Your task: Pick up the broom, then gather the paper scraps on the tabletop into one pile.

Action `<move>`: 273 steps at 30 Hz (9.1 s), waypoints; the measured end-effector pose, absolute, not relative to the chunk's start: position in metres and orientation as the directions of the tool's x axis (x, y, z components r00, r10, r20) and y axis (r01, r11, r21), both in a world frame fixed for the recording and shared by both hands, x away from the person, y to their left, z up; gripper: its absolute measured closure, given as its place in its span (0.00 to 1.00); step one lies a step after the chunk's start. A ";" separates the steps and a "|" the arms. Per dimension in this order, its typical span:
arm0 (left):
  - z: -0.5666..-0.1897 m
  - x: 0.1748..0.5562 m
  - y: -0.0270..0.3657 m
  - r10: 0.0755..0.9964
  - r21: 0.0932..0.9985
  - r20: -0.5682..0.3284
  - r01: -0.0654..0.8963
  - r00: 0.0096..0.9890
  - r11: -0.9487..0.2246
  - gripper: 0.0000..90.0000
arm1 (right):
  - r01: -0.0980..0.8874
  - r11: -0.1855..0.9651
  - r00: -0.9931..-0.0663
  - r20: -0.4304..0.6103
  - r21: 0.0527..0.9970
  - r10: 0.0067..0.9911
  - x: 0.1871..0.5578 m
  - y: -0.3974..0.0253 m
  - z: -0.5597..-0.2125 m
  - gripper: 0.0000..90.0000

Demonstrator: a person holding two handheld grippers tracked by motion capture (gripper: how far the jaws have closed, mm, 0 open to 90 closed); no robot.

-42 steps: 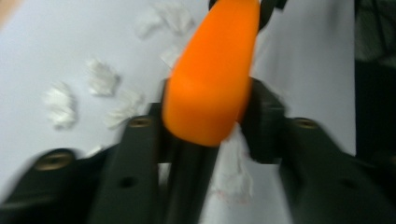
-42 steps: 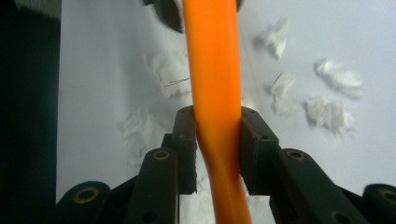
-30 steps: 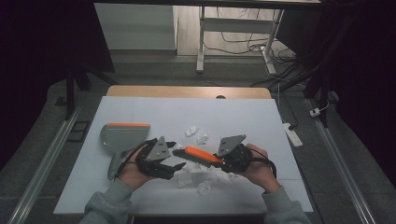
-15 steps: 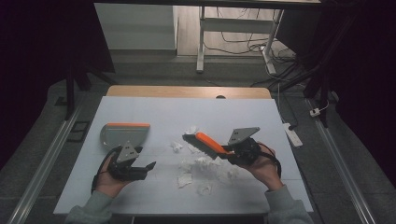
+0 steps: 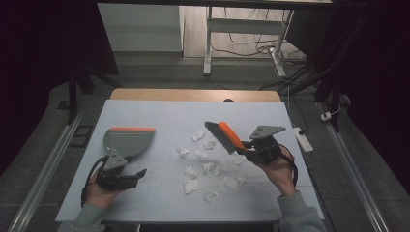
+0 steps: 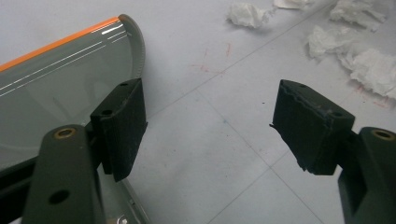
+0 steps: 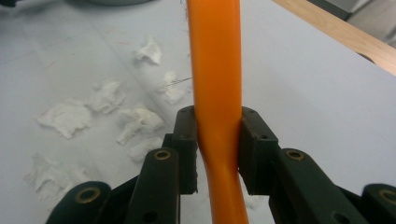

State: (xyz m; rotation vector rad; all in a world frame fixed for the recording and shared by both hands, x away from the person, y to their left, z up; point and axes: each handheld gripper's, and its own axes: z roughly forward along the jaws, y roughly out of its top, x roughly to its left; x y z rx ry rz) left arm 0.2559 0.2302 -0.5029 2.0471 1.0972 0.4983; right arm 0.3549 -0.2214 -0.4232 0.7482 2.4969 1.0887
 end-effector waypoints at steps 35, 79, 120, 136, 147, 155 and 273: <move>-0.509 0.257 0.231 0.817 0.755 -0.018 0.544 0.576 -0.367 0.30 | 0.613 0.654 -0.687 -0.111 0.444 0.719 0.446 -0.244 -0.427 0.79; -0.510 0.260 0.228 0.805 0.752 -0.033 0.546 0.593 -0.371 0.30 | 0.457 0.777 -0.803 -0.175 0.433 0.570 0.460 -0.149 -0.434 0.79; -0.511 0.259 0.230 0.808 0.758 -0.042 0.546 0.588 -0.357 0.31 | 0.280 0.863 -0.884 -0.237 0.420 0.403 0.423 -0.130 -0.418 0.79; -0.512 0.259 0.230 0.808 0.755 -0.038 0.546 0.588 -0.362 0.31 | 0.390 0.736 -0.891 0.023 0.554 0.454 0.416 -0.072 -0.424 0.79; -0.513 0.259 0.230 0.809 0.755 -0.040 0.548 0.587 -0.360 0.31 | 0.516 0.688 -0.849 0.194 0.510 0.492 0.426 -0.023 -0.458 0.79; -0.513 0.259 0.231 0.808 0.757 -0.042 0.546 0.588 -0.359 0.31 | 0.626 0.641 -0.774 0.251 0.445 0.582 0.443 -0.044 -0.473 0.79; -0.514 0.258 0.232 0.806 0.757 -0.039 0.544 0.591 -0.363 0.31 | 0.382 0.857 -0.910 -0.021 0.347 0.414 0.360 -0.134 -0.447 0.79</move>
